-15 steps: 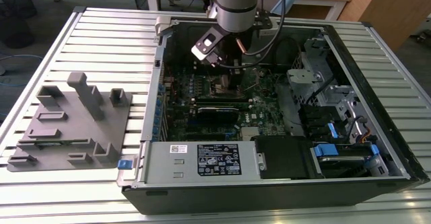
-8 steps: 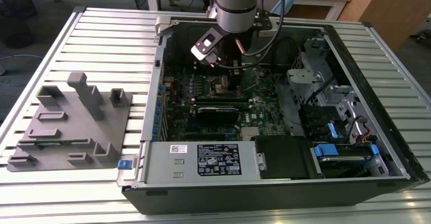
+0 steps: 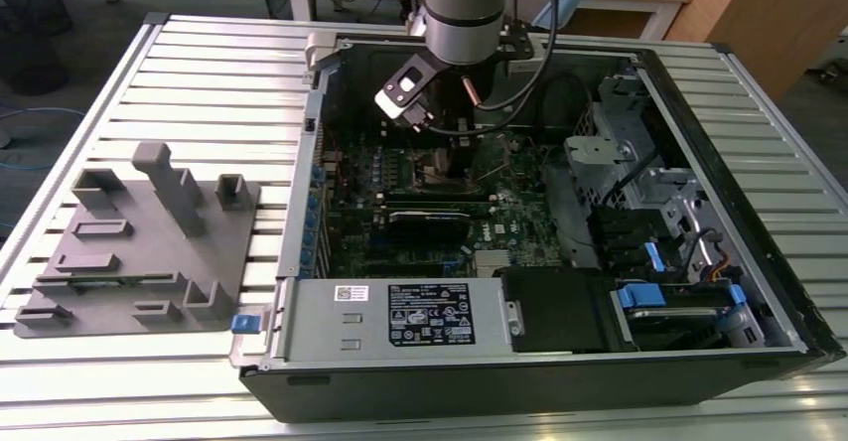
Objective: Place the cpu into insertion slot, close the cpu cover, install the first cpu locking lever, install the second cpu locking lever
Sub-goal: 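Place the cpu into insertion slot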
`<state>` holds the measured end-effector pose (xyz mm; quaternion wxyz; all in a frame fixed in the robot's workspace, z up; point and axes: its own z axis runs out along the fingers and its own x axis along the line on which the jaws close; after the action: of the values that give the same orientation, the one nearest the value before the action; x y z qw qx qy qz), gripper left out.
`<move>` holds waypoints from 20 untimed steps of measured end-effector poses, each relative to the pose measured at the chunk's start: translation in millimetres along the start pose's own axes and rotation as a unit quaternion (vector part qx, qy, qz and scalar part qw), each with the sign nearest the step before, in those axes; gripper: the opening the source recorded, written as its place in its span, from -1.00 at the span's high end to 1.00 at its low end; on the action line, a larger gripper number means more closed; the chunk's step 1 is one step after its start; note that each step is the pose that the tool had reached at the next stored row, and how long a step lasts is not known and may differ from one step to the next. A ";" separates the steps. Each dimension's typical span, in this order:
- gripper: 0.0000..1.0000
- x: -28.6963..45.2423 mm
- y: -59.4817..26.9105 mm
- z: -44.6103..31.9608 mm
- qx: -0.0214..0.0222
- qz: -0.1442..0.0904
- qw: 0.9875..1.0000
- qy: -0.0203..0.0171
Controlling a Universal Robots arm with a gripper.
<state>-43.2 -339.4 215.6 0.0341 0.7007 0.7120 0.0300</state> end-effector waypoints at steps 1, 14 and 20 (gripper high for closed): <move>-0.07 1.7 -0.1 1.1 0.000 0.000 1.000 0.000; -0.07 3.1 -2.8 2.1 0.000 0.000 1.000 0.000; -0.07 3.4 -7.3 5.7 0.000 0.000 1.000 0.000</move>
<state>-50.0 -336.1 209.2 0.0342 0.7007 0.7120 0.0299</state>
